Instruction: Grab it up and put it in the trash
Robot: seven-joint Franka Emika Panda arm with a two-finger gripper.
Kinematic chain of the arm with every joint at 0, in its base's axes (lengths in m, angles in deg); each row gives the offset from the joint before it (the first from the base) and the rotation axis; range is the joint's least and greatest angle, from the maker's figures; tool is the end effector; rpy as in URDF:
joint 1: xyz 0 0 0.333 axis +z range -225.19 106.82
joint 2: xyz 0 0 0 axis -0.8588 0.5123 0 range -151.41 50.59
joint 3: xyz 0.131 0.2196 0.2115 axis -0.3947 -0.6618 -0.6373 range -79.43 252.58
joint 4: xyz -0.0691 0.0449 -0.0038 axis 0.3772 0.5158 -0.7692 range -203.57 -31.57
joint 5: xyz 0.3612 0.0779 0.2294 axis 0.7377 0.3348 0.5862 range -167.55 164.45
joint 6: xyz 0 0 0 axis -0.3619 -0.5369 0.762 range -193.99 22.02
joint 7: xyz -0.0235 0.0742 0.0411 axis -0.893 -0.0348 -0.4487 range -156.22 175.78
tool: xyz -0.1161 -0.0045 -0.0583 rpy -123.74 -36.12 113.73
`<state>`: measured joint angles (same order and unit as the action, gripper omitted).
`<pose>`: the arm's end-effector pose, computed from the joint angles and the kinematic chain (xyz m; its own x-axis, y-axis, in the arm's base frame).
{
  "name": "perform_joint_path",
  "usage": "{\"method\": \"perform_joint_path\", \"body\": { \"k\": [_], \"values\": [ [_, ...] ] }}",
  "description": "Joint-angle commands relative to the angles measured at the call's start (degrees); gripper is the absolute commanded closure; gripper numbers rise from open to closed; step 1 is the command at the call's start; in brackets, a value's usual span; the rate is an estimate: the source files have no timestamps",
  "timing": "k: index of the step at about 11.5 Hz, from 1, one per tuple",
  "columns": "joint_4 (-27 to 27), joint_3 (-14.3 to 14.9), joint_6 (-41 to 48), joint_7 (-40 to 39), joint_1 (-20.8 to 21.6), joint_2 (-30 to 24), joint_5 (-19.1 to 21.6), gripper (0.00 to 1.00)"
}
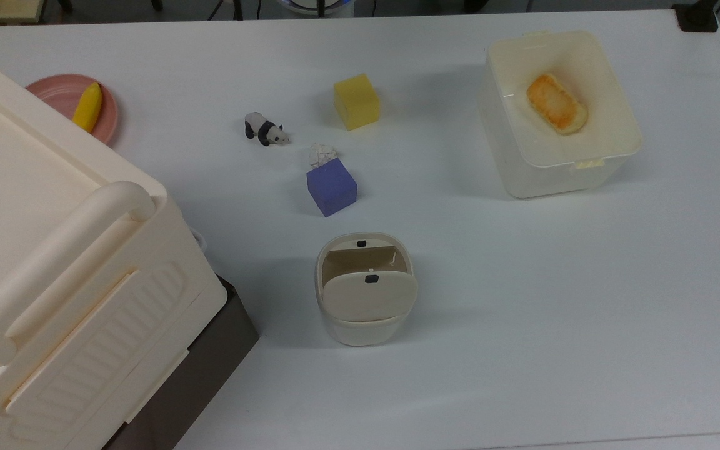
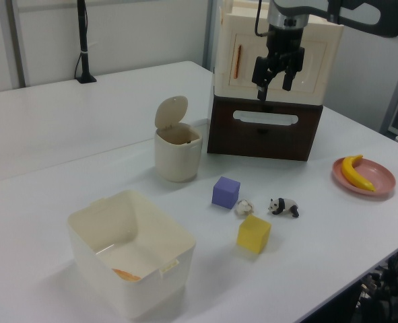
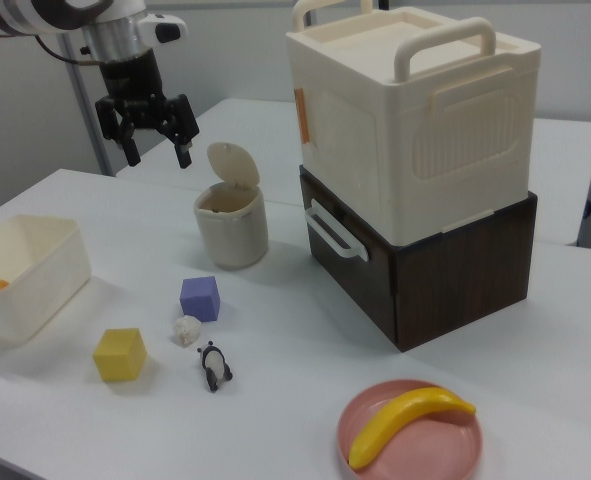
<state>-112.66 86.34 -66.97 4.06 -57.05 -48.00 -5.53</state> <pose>0.6084 0.0159 0.6333 0.9904 0.1380 0.0017 0.1376 -0.9880 0.0697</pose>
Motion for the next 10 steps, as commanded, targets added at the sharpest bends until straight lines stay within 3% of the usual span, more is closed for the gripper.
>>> {"method": "perform_joint_path", "body": {
  "k": [1,10],
  "values": [
    [-0.6,-0.3,-0.7,-1.4,0.5,-0.6,-0.6,0.00],
    [-0.7,-0.2,-0.3,-1.4,0.0,-0.8,-0.5,0.00]
  ]
}}
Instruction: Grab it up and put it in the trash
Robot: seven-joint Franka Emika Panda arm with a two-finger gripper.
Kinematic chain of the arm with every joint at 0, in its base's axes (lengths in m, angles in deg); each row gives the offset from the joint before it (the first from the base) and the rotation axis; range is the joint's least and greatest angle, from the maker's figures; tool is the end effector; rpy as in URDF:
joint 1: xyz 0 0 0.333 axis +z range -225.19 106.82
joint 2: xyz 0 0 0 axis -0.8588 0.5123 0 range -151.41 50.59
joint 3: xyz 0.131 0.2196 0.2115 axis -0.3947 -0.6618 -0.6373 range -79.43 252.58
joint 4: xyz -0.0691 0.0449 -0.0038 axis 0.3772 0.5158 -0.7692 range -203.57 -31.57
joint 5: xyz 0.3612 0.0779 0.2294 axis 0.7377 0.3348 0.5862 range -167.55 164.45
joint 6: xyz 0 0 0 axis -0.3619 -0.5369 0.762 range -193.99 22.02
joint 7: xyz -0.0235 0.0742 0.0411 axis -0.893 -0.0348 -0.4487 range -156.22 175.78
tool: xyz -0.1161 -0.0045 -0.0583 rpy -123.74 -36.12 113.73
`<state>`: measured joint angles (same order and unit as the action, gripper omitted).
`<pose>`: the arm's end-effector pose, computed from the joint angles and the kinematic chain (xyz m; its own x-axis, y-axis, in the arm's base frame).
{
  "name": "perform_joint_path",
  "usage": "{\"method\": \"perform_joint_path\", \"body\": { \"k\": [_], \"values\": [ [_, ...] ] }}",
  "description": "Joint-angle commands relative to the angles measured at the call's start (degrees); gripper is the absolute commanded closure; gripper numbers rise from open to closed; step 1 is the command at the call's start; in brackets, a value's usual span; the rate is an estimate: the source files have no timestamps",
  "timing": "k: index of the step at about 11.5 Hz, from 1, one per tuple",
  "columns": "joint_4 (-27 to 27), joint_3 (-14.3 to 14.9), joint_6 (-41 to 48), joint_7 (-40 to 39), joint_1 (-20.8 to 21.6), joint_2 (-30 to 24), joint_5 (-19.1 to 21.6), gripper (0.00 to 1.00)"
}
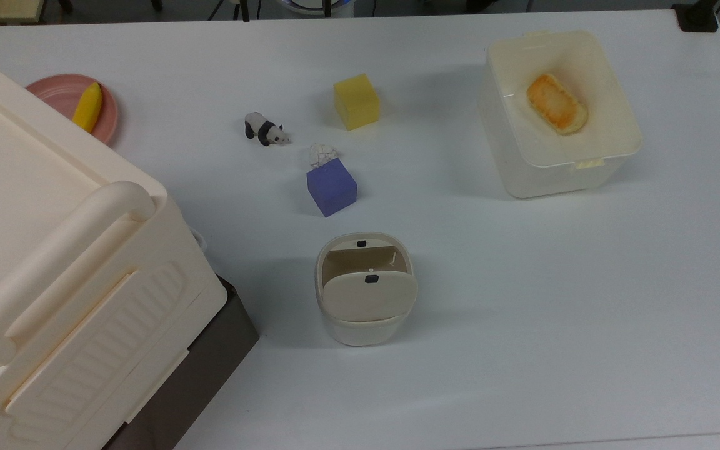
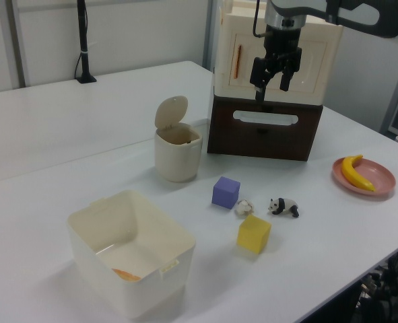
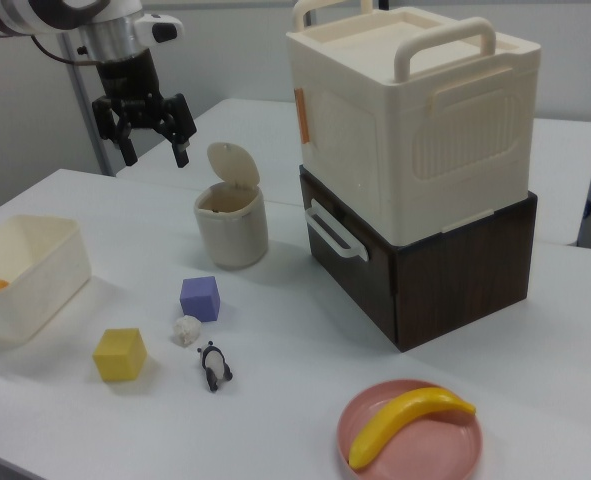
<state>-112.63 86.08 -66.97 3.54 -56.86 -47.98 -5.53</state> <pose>0.6084 0.0206 0.6334 0.9880 0.1547 0.0013 0.1543 -0.9856 0.0696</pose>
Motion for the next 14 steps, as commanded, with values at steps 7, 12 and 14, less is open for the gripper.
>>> {"method": "perform_joint_path", "body": {
  "k": [7,12,14],
  "values": [
    [-5.8,-1.4,-1.2,-1.9,1.7,0.6,-4.6,0.00],
    [-20.9,-2.6,-13.3,-1.3,2.3,-3.8,-5.7,0.00],
    [-28.1,-2.7,-17.9,-1.3,3.1,-7.4,-5.7,0.00]
  ]
}}
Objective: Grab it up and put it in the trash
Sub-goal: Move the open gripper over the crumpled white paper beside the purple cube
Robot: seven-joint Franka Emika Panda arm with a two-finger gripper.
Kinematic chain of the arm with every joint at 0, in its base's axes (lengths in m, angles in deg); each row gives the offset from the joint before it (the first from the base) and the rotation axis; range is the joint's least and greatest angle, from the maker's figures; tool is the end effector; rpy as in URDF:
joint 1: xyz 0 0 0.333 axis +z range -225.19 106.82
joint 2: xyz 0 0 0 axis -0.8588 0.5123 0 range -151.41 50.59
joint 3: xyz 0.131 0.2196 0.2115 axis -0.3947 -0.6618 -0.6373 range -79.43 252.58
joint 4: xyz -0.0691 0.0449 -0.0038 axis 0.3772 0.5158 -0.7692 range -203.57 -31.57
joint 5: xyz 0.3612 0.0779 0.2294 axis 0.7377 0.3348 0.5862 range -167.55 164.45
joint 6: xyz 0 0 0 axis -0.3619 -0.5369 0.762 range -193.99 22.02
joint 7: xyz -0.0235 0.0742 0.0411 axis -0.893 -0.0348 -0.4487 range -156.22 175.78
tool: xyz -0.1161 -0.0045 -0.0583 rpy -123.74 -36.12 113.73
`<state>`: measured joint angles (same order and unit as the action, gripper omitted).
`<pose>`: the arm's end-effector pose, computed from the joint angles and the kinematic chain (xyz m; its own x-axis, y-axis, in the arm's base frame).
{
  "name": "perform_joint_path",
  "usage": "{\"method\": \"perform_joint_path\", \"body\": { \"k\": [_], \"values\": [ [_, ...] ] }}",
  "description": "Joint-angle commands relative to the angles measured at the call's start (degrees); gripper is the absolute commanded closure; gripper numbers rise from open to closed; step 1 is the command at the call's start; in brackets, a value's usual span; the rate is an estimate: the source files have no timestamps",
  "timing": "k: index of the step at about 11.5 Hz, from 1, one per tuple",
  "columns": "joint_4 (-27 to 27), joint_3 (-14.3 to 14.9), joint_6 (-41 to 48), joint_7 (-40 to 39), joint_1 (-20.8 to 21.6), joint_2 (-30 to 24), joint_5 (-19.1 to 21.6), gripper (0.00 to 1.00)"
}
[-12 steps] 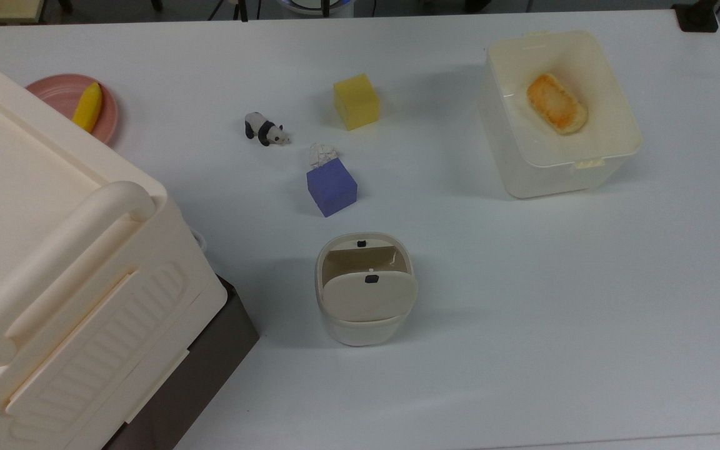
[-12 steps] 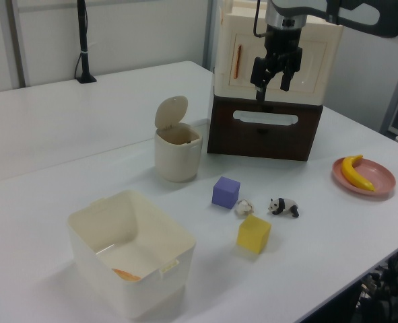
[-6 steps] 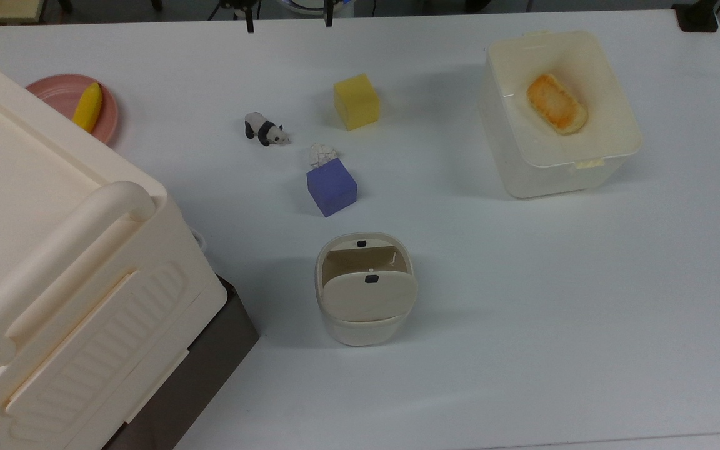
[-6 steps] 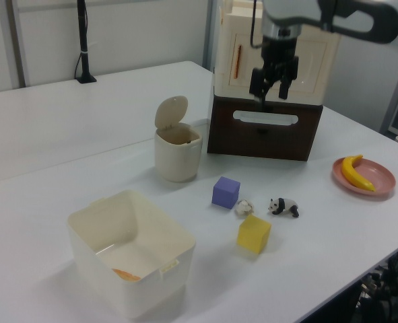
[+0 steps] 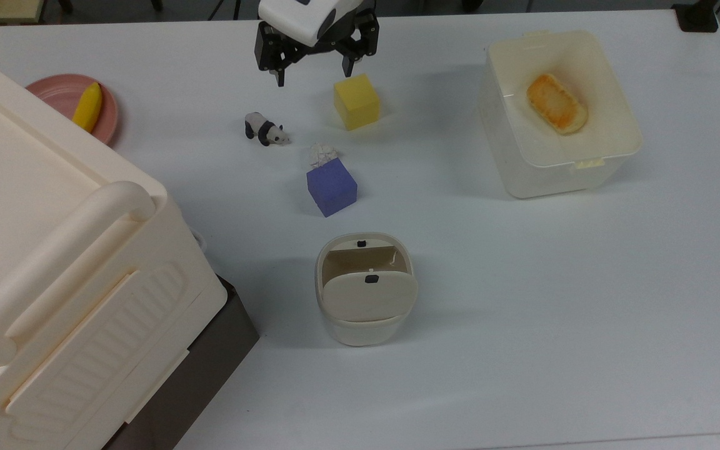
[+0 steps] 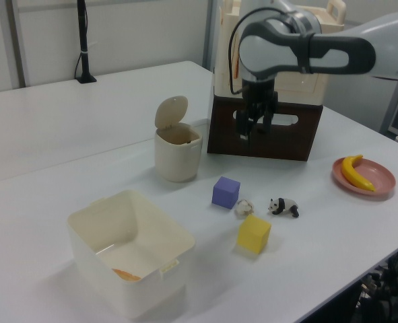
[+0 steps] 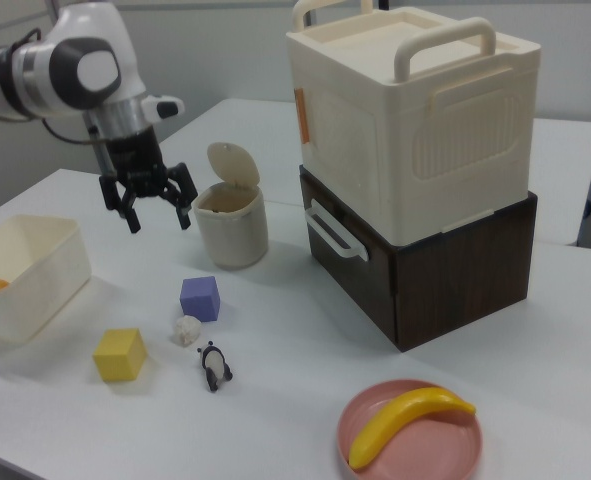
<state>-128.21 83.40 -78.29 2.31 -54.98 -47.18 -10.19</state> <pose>0.6103 0.0612 0.5022 0.9555 0.2778 -0.0990 0.2893 -0.9482 0.1311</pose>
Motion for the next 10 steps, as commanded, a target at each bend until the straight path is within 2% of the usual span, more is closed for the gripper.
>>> {"method": "perform_joint_path", "body": {
  "k": [1,6,10],
  "values": [
    [-15.1,-0.3,-7.7,-0.1,1.2,-9.2,-1.0,0.00],
    [-23.8,-1.4,-18.4,-0.8,-0.4,-8.7,-2.3,0.00],
    [-24.3,-1.5,-24.6,-1.8,-0.7,-3.1,-6.5,0.00]
  ]
}}
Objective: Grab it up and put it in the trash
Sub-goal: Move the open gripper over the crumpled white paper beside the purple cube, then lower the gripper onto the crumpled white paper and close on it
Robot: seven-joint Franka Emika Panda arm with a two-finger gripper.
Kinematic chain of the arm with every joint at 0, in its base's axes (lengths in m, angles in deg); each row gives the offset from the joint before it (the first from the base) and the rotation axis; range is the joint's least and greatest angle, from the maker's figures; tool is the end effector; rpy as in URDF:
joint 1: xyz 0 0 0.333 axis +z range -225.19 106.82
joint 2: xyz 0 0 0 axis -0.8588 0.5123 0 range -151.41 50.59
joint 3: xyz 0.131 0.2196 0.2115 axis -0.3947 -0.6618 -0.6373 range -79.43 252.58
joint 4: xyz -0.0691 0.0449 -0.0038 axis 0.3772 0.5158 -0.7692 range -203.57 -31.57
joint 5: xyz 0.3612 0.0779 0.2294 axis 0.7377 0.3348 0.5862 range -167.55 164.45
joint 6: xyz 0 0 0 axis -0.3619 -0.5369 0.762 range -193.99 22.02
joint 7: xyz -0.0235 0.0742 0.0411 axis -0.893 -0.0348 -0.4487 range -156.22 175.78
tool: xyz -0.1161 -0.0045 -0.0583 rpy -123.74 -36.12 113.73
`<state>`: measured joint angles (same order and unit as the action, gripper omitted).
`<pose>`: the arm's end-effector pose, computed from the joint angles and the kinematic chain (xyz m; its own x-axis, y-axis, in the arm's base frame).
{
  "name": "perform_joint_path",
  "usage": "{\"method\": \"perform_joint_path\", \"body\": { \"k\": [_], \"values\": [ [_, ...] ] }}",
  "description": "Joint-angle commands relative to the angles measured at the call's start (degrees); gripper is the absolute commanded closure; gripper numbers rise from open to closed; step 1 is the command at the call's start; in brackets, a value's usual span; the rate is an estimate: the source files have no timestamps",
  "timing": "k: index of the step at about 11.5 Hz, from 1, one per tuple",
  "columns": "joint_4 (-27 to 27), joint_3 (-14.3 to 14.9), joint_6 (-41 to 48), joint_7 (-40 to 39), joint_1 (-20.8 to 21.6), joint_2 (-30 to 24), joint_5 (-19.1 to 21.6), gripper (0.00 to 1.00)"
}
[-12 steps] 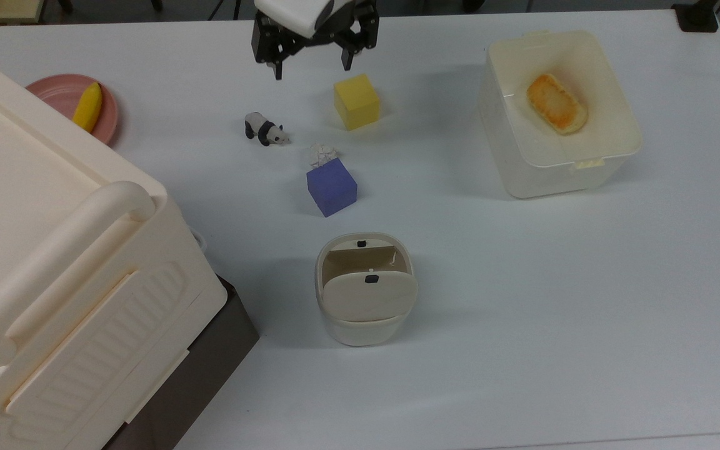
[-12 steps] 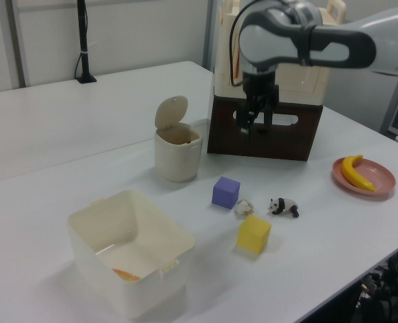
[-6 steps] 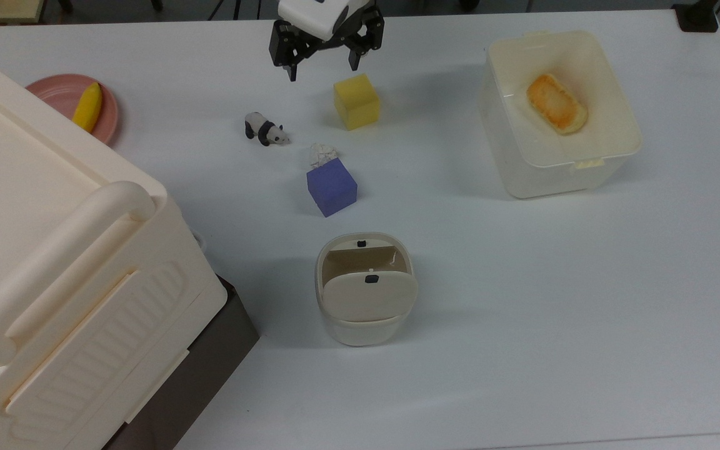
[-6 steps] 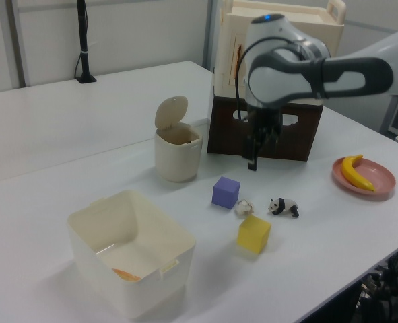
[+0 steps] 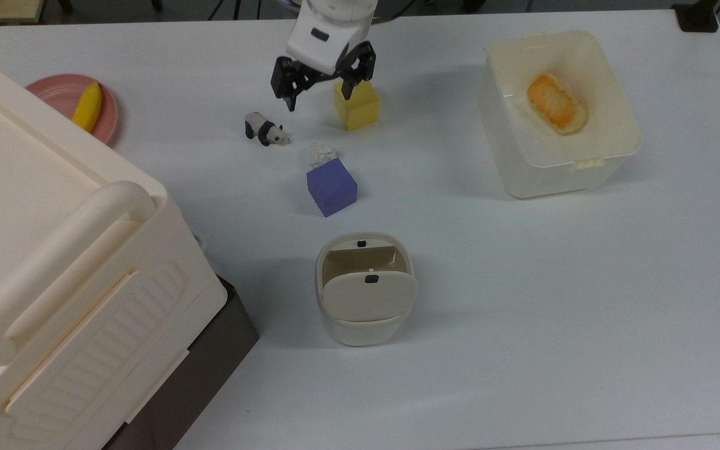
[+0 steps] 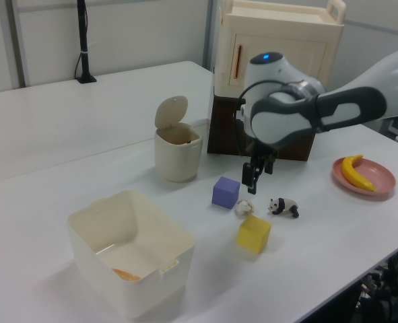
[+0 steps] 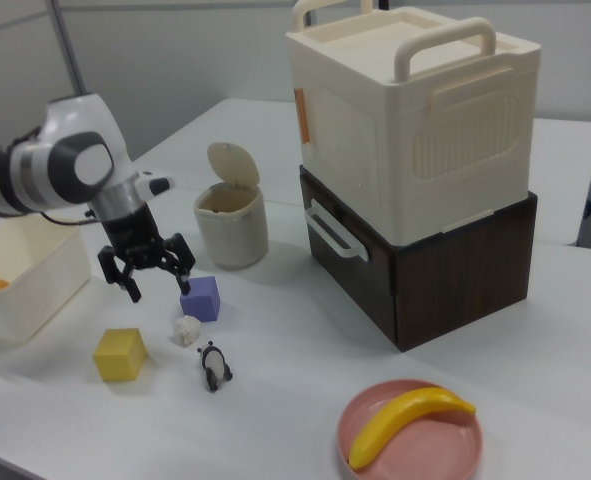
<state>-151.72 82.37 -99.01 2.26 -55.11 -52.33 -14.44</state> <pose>0.5568 0.0657 0.3777 0.9241 0.3749 -0.0740 0.3822 -0.9058 0.1831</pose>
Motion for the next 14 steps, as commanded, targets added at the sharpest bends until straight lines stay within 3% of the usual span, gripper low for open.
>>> {"method": "perform_joint_path", "body": {
  "k": [1,5,8,14],
  "values": [
    [-0.7,-0.5,-4.5,-4.1,-0.9,2.8,-2.8,0.00],
    [-0.7,-0.4,-5.8,-12.8,-2.8,4.1,-2.9,0.00],
    [-0.8,-0.5,-7.0,-12.8,-3.2,5.3,-3.0,0.00],
    [-0.7,-0.5,-7.1,-20.2,-2.8,6.5,-7.2,0.00]
  ]
}}
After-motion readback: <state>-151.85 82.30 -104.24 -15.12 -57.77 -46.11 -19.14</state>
